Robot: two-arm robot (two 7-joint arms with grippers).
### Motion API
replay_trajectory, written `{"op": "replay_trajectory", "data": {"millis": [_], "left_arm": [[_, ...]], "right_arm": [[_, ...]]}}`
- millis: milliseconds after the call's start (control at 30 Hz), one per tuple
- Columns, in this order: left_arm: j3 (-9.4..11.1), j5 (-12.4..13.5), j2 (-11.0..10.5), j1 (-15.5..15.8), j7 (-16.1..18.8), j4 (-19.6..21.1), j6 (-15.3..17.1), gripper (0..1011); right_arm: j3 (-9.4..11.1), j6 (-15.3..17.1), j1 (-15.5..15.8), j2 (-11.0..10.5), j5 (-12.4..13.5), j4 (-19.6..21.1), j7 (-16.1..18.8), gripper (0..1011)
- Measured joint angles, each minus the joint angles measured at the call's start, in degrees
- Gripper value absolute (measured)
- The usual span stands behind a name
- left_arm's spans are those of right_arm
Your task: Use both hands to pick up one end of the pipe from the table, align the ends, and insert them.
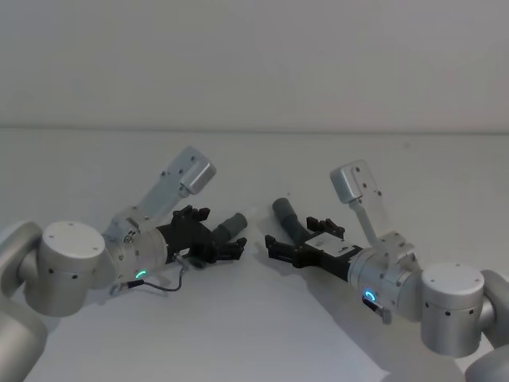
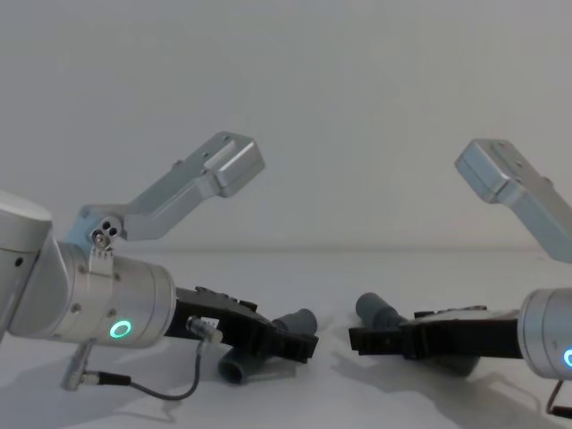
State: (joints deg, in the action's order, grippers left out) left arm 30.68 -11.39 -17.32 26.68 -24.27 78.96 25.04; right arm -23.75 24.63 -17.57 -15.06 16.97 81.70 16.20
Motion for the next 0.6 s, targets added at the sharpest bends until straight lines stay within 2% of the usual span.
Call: {"op": "replay_trajectory", "data": {"millis": [500,600], "left_arm": [[-0.6,0.0,-0.1,-0.5,-0.6,0.6,0.8,1001],[-0.7,0.0,-0.1,-0.6,-0.7,0.6,0.9,1001]], "right_arm": [[-0.3,-1.3,-0.2,0.4,-1.7,-0.9,-0.2,1001],[-0.3,-1.5,-0.2,0.5,-2.0,-1.0,-0.2,957]]}}
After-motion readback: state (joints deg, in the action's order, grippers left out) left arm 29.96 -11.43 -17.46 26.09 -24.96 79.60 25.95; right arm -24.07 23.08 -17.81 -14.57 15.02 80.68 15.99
